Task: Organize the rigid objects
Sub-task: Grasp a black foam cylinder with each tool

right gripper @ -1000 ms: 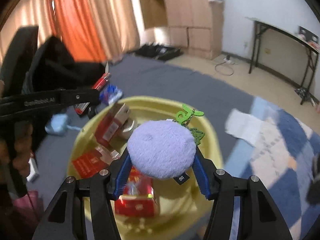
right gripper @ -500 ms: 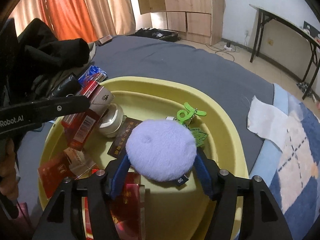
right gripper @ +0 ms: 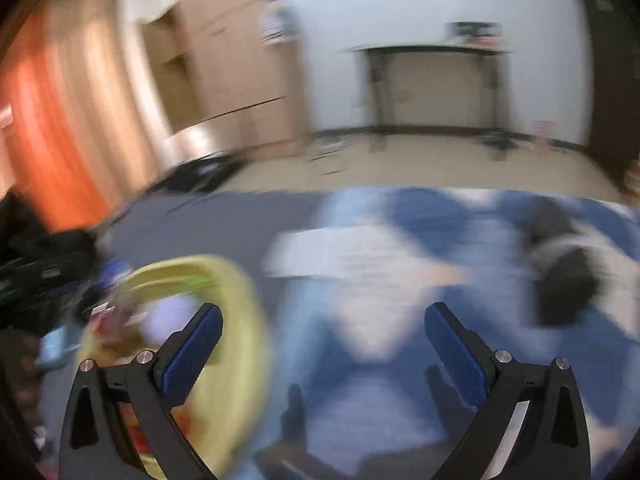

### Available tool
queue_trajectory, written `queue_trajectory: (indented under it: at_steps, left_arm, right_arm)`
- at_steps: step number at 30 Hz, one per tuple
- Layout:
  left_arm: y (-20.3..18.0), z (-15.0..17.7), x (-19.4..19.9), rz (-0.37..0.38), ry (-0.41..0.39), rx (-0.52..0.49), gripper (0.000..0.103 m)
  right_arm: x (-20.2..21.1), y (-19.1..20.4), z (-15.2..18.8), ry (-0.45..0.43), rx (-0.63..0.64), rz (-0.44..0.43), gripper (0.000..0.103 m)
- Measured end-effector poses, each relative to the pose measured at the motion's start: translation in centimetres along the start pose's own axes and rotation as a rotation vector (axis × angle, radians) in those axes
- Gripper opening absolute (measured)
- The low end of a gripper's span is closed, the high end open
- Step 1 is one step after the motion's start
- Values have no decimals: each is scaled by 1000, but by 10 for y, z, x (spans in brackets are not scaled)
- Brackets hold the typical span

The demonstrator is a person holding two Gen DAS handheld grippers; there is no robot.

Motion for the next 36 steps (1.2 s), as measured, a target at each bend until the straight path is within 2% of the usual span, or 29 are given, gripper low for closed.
queue_trajectory:
  at_steps: [3,5,8,14,17,20,23,26,29,30,31,32,33,36]
  left_arm:
    - [-38,-3,0,38,24,-33,103]
    - [-71,-4,-7,74,56,-58,103]
    - [-131,-3,-24,106,115,-117,103]
    - [-266,-5,-88,212,298,-208,103]
    - [-323,-3,-122,215,403,-260,103]
    - [-360,2,-145,229,486,-320,103]
    - [-383,17,-166,229,592,-349,103]
    - [-392,32,-179,231,666,-372,103]
    - [-392,41,-190,209,714,-401,101]
    - [-392,45,-193,206,724,-421,100]
    - [-392,49,-196,216,741,-419,99]
    - [-393,54,-198,236,760,-407,88]
    - [-392,58,-201,242,772,-400,72]
    - [-388,59,-205,262,752,-367,72]
  right_arm:
    - [21,-76,3,-21,-94,184,103]
    - [24,-115,7,-2,-165,243,103]
    - [13,-143,9,36,-174,259,103]
    - [-11,-157,3,4,-92,231,103]
    - [-25,-171,13,-20,-51,263,103]
    - [-33,-175,22,-23,-51,273,103]
    - [-39,-173,22,-11,-27,275,101]
    - [-38,-170,20,-23,-11,294,100]
    - [-40,-177,20,-17,-48,289,98]
    - [-41,-177,20,-15,-51,278,97]
    - [-44,-177,20,-6,-51,270,87]
    - [-46,-176,20,2,-46,260,80]
    - [-49,-172,19,7,-34,239,66]
    - [-50,-170,18,-1,-21,221,66]
Point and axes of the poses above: each gripper's, at about its wrist camera, not at the fingertips, and x roughly against the way its jaws point, y to its left, z to its underside, the point moved 10 cm from there along -x, roughly the way its jaws point, and after that the axes turned 4 degrees about -z, right-handed, at the moved point
